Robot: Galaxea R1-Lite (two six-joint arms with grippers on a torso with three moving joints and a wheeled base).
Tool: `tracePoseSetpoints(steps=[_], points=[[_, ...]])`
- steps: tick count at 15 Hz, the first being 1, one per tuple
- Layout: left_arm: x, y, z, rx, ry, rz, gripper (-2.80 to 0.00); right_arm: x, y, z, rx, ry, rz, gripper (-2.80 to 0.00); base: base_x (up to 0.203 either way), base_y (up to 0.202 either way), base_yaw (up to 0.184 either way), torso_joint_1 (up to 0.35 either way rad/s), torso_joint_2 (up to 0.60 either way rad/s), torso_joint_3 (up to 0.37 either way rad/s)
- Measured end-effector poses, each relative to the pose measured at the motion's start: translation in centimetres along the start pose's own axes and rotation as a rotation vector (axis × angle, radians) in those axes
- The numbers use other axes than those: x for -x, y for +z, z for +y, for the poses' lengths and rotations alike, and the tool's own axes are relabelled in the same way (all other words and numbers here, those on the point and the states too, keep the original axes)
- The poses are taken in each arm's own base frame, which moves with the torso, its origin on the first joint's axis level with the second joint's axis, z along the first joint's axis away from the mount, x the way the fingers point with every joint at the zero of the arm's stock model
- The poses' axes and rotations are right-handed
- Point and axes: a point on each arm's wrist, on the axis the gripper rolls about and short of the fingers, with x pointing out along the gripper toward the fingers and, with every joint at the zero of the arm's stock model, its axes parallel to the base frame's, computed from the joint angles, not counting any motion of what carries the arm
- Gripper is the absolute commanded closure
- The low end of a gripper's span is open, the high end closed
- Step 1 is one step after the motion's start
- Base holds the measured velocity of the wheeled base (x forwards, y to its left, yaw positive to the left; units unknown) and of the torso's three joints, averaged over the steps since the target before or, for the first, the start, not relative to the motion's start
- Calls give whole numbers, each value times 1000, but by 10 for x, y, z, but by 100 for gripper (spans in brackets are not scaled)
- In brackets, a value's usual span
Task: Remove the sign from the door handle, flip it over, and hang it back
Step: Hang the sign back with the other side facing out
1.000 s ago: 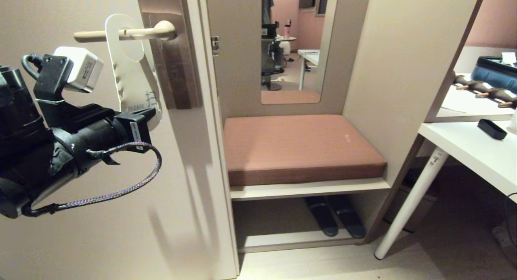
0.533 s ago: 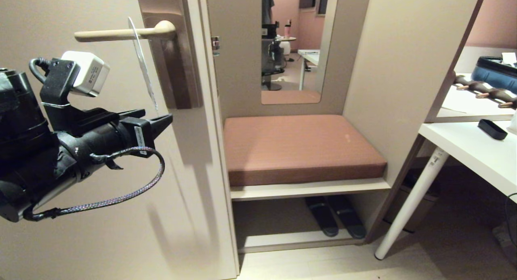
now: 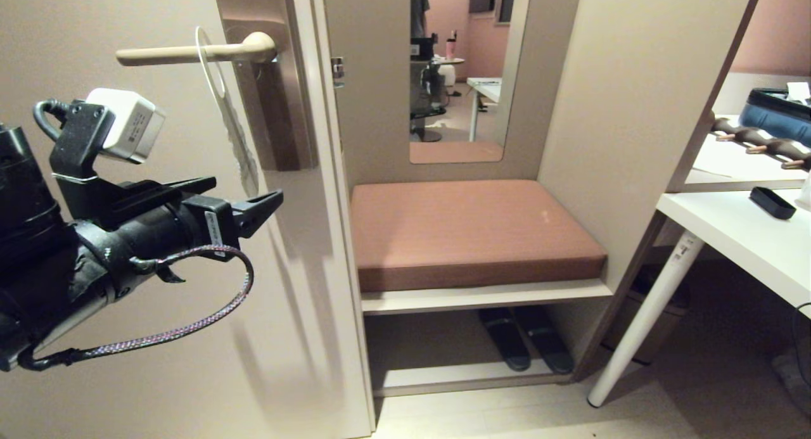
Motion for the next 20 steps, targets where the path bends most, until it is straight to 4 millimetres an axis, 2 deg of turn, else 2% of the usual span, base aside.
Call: tracePoseSetpoints(steps=[7, 8, 14, 20], points=[[49, -8, 12, 10, 19, -42, -280, 0, 0, 0, 0, 0, 0, 0, 0, 0, 0, 0, 0, 0], [54, -8, 13, 11, 22, -47, 0, 0, 0, 0, 0, 0, 0, 0, 0, 0, 0, 0, 0, 0], [67, -3, 20, 20, 49, -92, 0, 0, 0, 0, 0, 1, 0, 0, 0, 0, 0, 0, 0, 0], [54, 9, 21, 23, 64, -106, 0, 0, 0, 0, 0, 0, 0, 0, 0, 0, 0, 0, 0, 0]])
